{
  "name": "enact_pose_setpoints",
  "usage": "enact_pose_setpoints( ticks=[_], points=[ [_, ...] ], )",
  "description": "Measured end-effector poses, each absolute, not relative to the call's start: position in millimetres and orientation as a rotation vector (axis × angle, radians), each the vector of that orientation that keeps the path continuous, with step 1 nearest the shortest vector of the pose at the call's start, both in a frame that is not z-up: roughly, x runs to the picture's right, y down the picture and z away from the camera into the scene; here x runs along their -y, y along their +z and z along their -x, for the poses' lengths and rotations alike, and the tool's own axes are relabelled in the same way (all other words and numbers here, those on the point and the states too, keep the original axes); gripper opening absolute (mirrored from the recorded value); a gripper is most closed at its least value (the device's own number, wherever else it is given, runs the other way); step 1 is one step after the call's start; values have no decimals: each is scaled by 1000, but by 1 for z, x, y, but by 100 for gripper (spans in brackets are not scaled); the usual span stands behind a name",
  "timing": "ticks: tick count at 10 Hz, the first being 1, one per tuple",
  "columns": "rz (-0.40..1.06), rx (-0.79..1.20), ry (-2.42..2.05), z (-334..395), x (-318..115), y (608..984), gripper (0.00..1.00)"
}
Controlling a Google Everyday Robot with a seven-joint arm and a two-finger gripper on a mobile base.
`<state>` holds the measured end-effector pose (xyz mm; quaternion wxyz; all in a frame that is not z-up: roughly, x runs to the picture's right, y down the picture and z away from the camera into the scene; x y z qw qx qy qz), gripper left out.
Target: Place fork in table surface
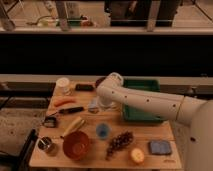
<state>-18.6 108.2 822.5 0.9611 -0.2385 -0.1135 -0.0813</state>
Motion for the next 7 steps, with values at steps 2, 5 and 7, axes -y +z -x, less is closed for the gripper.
enact_pose_setpoints(
  ticks=[2,5,7],
  points=[
    [494,230,-163,17,-112,829,0],
    [513,234,-160,17,-117,837,0],
    [525,234,-162,18,-120,842,0]
  ],
)
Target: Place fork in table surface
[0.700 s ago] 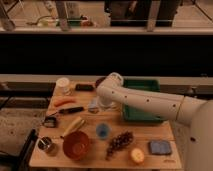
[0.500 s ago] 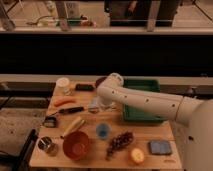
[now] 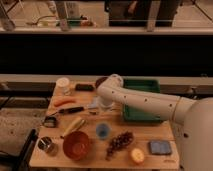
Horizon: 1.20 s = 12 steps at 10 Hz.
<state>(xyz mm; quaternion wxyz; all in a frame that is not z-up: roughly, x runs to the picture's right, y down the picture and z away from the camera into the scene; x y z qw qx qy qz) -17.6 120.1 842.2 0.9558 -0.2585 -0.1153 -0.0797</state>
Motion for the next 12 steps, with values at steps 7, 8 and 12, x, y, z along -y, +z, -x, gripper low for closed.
enact_pose_setpoints(
  ticks=[7,8,12],
  points=[
    [557,193,-161,12,-128,857,32],
    [563,191,-161,12,-129,858,41],
    [572,196,-158,13,-130,858,78]
  ],
)
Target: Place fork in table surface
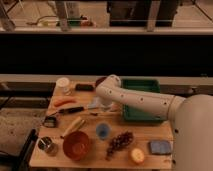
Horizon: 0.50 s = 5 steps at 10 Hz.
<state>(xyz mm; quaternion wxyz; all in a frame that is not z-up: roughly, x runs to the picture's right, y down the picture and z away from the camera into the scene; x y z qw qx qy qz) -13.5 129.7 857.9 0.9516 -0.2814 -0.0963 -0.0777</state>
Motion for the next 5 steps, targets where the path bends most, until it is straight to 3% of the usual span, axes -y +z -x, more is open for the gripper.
enact_pose_setpoints(
  ticks=[5],
  points=[
    [577,209,-165,16,-129,855,80]
  ],
)
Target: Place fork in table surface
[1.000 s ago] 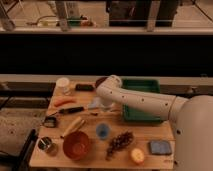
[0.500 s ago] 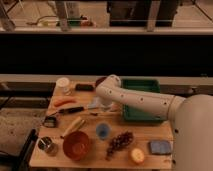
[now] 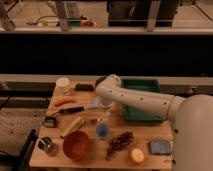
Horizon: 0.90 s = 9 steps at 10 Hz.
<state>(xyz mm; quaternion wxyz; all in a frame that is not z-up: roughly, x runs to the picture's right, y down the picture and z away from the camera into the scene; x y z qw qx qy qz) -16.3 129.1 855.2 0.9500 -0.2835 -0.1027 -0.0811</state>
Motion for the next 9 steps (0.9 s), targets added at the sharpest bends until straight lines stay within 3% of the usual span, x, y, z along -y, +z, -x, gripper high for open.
enact_pose_setpoints(
  ticks=[9],
  points=[
    [459,225,-172,17,-99,817,80]
  ],
)
